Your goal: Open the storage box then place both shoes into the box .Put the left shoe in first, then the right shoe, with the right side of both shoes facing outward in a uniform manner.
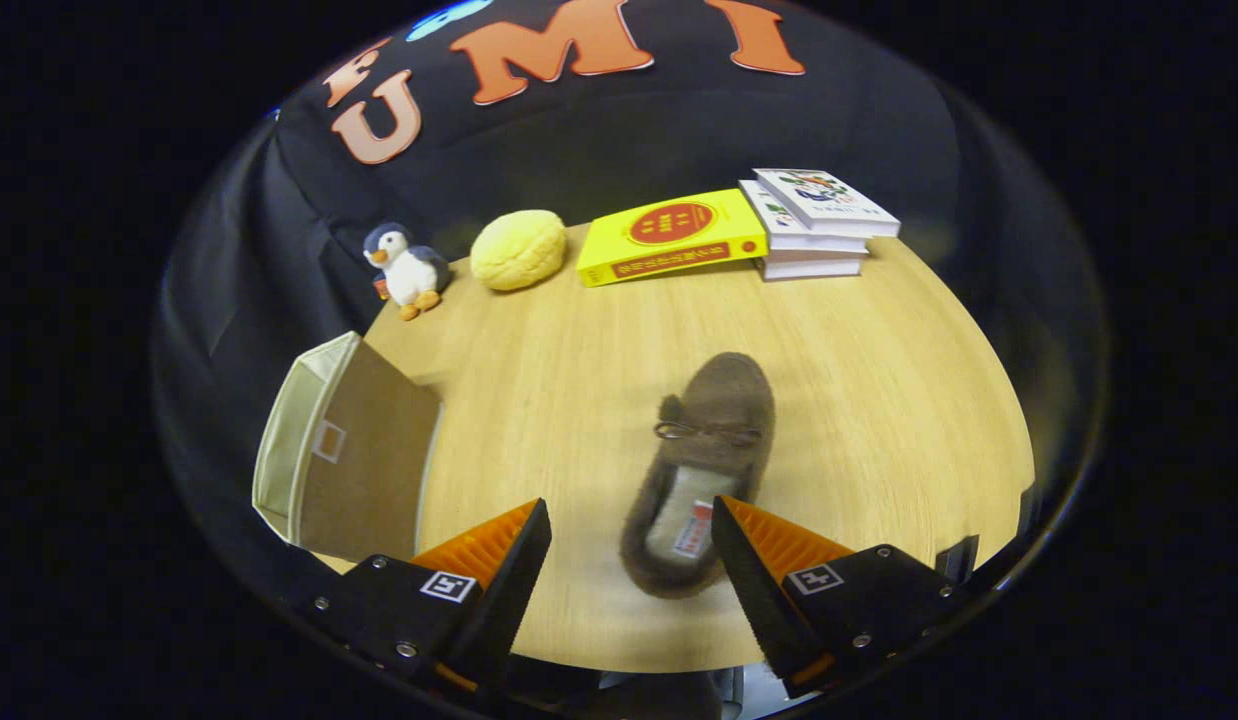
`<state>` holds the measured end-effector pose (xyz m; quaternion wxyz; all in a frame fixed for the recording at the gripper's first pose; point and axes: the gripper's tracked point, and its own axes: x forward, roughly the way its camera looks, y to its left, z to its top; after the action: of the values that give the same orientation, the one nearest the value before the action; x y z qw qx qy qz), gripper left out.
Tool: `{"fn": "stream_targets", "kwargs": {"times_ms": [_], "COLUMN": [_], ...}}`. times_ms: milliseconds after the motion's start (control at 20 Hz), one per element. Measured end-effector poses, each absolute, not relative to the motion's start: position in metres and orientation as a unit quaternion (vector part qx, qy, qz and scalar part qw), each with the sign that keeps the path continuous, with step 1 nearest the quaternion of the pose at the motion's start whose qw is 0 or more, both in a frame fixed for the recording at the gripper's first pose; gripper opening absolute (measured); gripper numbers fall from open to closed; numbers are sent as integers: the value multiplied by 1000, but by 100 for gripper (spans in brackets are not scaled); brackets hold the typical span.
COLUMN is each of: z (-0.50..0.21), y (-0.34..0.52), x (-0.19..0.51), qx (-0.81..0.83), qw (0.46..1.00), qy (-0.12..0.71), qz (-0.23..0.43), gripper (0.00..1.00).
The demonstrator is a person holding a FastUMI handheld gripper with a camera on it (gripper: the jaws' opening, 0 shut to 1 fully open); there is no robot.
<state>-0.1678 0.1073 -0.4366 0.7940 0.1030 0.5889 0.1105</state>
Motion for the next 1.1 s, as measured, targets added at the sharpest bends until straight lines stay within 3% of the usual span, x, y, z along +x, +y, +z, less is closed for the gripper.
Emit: {"fn": "stream_targets", "kwargs": {"times_ms": [250, 550, 850, 900, 1100], "z": [-485, -531, -539, -537, -501], "y": [71, 62, 60, 67, 81], "x": [-175, -148, -138, -141, -144], "qx": [70, 49, 48, 63, 80], "qw": [787, 808, 828, 823, 817], "qy": [606, 583, 558, 563, 569], "qz": [87, 65, 37, 43, 51], "gripper": [89, 51, 18, 8, 5]}}
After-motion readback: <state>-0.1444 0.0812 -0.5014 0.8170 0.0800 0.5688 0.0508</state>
